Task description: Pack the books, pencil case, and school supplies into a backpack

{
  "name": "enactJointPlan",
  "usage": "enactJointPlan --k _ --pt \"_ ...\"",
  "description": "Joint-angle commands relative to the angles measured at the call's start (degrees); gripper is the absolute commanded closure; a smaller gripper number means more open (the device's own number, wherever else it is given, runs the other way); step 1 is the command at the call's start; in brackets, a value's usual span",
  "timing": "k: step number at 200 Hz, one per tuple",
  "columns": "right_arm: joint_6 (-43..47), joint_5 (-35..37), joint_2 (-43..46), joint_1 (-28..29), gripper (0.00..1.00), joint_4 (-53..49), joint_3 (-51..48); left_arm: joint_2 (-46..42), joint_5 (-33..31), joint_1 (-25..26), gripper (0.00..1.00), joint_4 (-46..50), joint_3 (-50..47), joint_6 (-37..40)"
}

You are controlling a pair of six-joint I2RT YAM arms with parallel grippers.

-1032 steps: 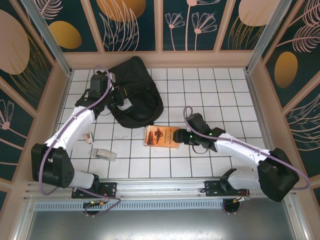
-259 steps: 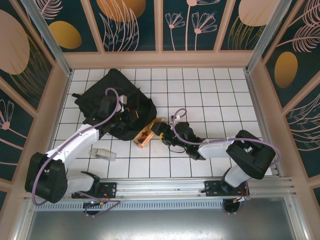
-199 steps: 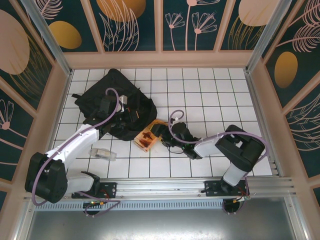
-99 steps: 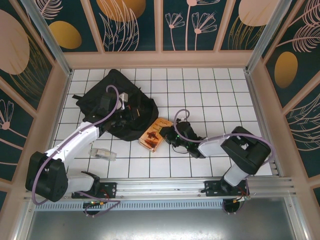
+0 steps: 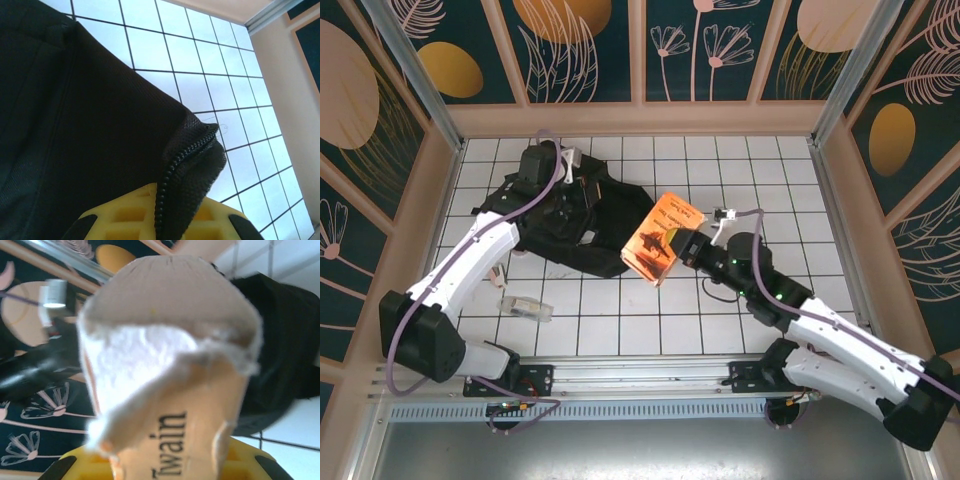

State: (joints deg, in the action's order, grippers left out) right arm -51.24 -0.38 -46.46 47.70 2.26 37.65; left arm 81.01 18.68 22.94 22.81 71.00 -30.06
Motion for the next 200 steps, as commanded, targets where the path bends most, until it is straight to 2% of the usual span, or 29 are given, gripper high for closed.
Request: enactJointPlan --k 1,20,35,48,75,92,116,132,170,200 --pt "8.22 -1.86 -0.01 -0.24 1.00 -5.27 4.96 1.63 6.41 0.53 1.00 0.33 3.39 3.58" --pt "10.68 -0.59 -2.78 -0.74 1.00 -5.12 7.63 2.23 9.00 0.53 1.00 0.52 4.91 4.67" --pt "11.77 -0.87 -5.54 -2.61 1.00 -3.93 9.30 2.06 8.05 0.53 1.00 2.07 6.78 6.06" --pt "11.67 -2.09 -7.90 -5.58 1.00 -2.04 9.77 2.09 4.10 0.53 1.00 4.17 9.16 6.99" --pt "9.47 -9.48 -12.97 -11.61 1.00 3.68 9.73 2.56 -2.09 0.52 1.00 7.28 15.06 8.92" --pt "9.17 -11.36 -14.97 -12.12 1.00 4.70 11.01 3.09 -8.54 0.53 1.00 9.62 19.90 10.06" --pt "8.87 -13.77 -13.54 -12.24 1.00 6.60 10.39 2.54 -21.41 0.45 1.00 10.65 24.46 10.61" --pt "9.17 -15.01 -11.42 -12.26 1.00 6.79 9.79 2.30 -25.56 0.35 1.00 9.10 26.22 11.62" --pt "10.02 -14.95 -5.02 -12.24 1.00 4.78 8.72 8.51 -26.64 0.28 1.00 9.21 37.16 14.26" --pt "11.19 -13.90 -1.59 -12.34 1.00 1.35 9.65 15.17 -18.60 0.35 1.00 10.57 45.36 14.89"
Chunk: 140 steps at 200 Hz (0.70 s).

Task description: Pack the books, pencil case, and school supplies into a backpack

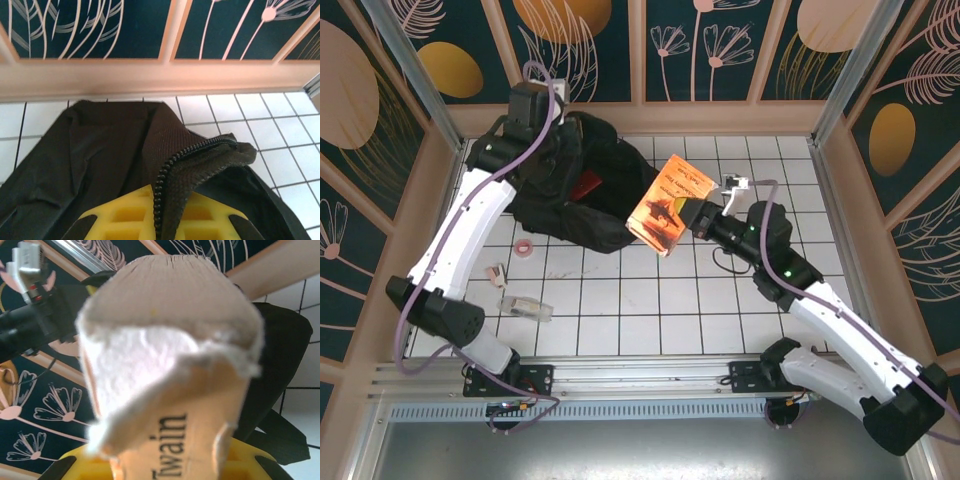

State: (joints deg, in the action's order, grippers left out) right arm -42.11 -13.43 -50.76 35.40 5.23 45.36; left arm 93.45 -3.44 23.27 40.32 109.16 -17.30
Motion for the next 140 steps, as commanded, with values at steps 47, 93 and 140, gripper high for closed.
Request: enactJointPlan --k 47,93,140 --pt "4.10 1.58 3.34 -0.18 1.00 -5.37 5.72 4.26 19.88 2.05 1.00 -12.63 -2.57 -1.12" --pt "2.91 4.73 -1.42 -0.33 1.00 -2.78 8.92 -2.44 24.28 3.52 1.00 -20.93 -18.56 -5.67" --pt "1.61 15.41 -8.31 -0.17 1.00 4.17 0.60 -6.53 28.59 3.54 1.00 -24.63 -22.99 -10.40"
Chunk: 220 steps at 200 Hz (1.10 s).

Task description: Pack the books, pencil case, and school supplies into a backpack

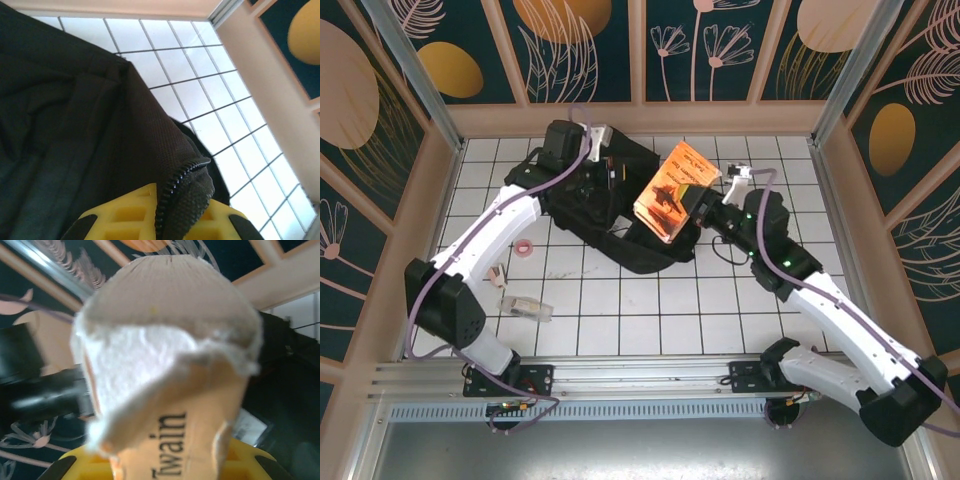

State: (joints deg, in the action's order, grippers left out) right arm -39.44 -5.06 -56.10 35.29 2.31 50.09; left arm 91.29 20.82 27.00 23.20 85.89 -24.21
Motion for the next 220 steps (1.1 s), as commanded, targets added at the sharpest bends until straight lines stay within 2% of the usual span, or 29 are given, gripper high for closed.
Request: enactJointPlan --k 1,27,53,93,138,199,220 --pt "-1.11 7.23 -3.11 -0.05 1.00 7.23 -4.34 -4.45 4.37 -0.20 1.00 -7.45 0.31 -3.53" --pt "-1.37 9.38 -9.53 2.40 1.00 10.52 -6.05 -4.65 6.44 -0.20 1.00 -8.16 0.77 -5.91" --pt "-2.57 6.20 -18.16 3.90 1.00 12.43 -3.29 -3.82 10.45 0.01 1.00 -10.85 0.15 -8.99" --pt "-6.89 -5.76 -28.68 3.00 1.00 16.67 3.65 -2.78 10.43 2.36 1.00 -11.75 0.24 -9.68" --pt "-22.69 -16.16 -39.18 -0.54 1.00 28.37 6.60 -3.10 9.44 3.58 1.00 -12.92 -0.68 -10.54" --pt "-31.54 -2.50 -49.68 -1.11 1.00 26.20 17.05 -3.59 10.19 4.02 1.00 -13.80 -1.78 -11.40" --pt "-35.10 -1.61 -55.87 -1.24 0.94 27.22 22.27 -3.49 9.82 3.93 1.00 -13.98 -2.13 -11.55"
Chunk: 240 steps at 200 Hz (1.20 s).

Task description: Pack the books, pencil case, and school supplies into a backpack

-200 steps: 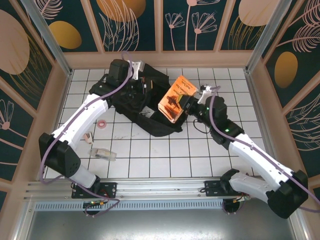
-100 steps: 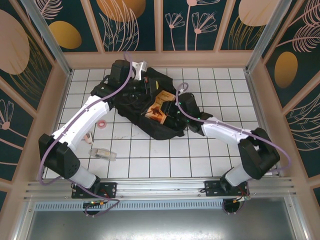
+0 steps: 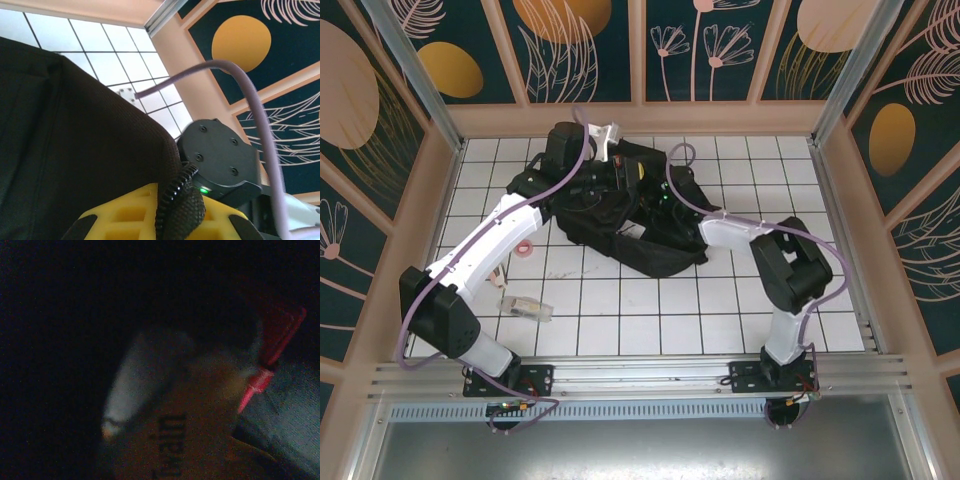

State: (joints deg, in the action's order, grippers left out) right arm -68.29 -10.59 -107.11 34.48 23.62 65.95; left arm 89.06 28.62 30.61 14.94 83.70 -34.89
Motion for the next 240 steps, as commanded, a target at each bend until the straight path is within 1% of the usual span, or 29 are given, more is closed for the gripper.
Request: enactJointPlan --k 1,5,9,11,14,29,43,64,75,92,107,128,151,168,178,188,200,211,224,240 --pt "-6.42 3.87 -5.12 -0.40 0.93 5.96 6.65 -1.26 1.99 0.33 1.00 -5.72 0.01 -0.82" --pt "-6.90 3.70 -6.16 -0.31 0.88 5.98 7.63 -1.21 1.71 0.41 1.00 -5.52 0.06 -0.67" --pt "-7.17 3.30 -7.18 -0.26 0.82 5.94 8.72 -1.12 1.38 0.36 1.00 -5.33 0.24 -0.52" --pt "-7.27 2.95 -7.91 -0.23 0.76 5.77 9.45 -0.98 1.22 0.38 1.00 -5.13 0.32 -0.39" --pt "-7.22 2.58 -8.45 -0.25 0.71 5.56 10.18 -0.87 0.92 0.39 1.00 -4.80 0.66 -0.09" --pt "-5.31 2.81 -8.94 0.22 0.53 3.47 12.36 0.63 -1.81 0.39 1.00 -0.84 3.18 2.06" --pt "-1.68 4.62 -6.91 0.64 0.45 0.38 12.37 1.73 -4.21 0.33 1.00 1.49 5.34 3.68" --pt "3.40 6.34 -2.78 0.46 0.37 -4.18 10.54 2.36 -7.12 0.15 1.00 3.08 6.77 5.31" --pt "6.14 6.96 -0.45 0.22 0.36 -5.50 8.68 2.85 -8.24 -0.26 1.00 3.66 7.24 6.02" --pt "9.07 6.49 3.52 -0.47 0.35 -5.53 4.45 3.74 -8.32 -1.31 1.00 3.78 7.38 6.15" --pt "12.23 6.53 6.90 -1.12 0.32 -9.32 2.74 4.32 -8.32 -2.45 1.00 3.53 7.37 6.07" --pt "17.01 5.83 12.50 -1.42 0.32 -9.39 -1.69 5.30 -7.93 -4.41 1.00 3.25 7.51 5.98" --pt "23.33 4.36 17.59 -0.51 0.33 -11.51 -4.02 6.29 -7.23 -7.01 1.00 2.45 7.12 5.41" --pt "29.78 8.21 21.72 2.24 0.34 -14.35 -4.94 6.63 -6.99 -9.15 1.00 1.92 7.11 4.90" --pt "34.23 12.98 24.64 5.44 0.34 -15.01 -5.82 6.81 -7.28 -10.49 1.00 1.23 6.84 4.38" --pt "37.60 15.66 26.11 8.24 0.34 -15.34 -5.80 7.29 -7.11 -11.91 1.00 0.68 6.75 3.83" --pt "40.57 16.06 26.24 11.00 0.34 -15.89 -4.76 8.16 -6.52 -13.86 1.00 0.06 6.91 3.14" --pt "43.15 15.20 24.31 13.50 0.34 -17.76 -2.19 8.77 -4.95 -15.73 1.00 -0.87 6.77 2.07" --pt "45.95 13.48 19.80 16.54 0.34 -21.44 2.84 8.77 -3.50 -17.22 1.00 -1.91 6.48 1.24" --pt "49.31 11.73 12.19 20.36 0.34 -25.25 9.72 8.77 -3.01 -18.15 1.00 -1.81 6.48 1.70"
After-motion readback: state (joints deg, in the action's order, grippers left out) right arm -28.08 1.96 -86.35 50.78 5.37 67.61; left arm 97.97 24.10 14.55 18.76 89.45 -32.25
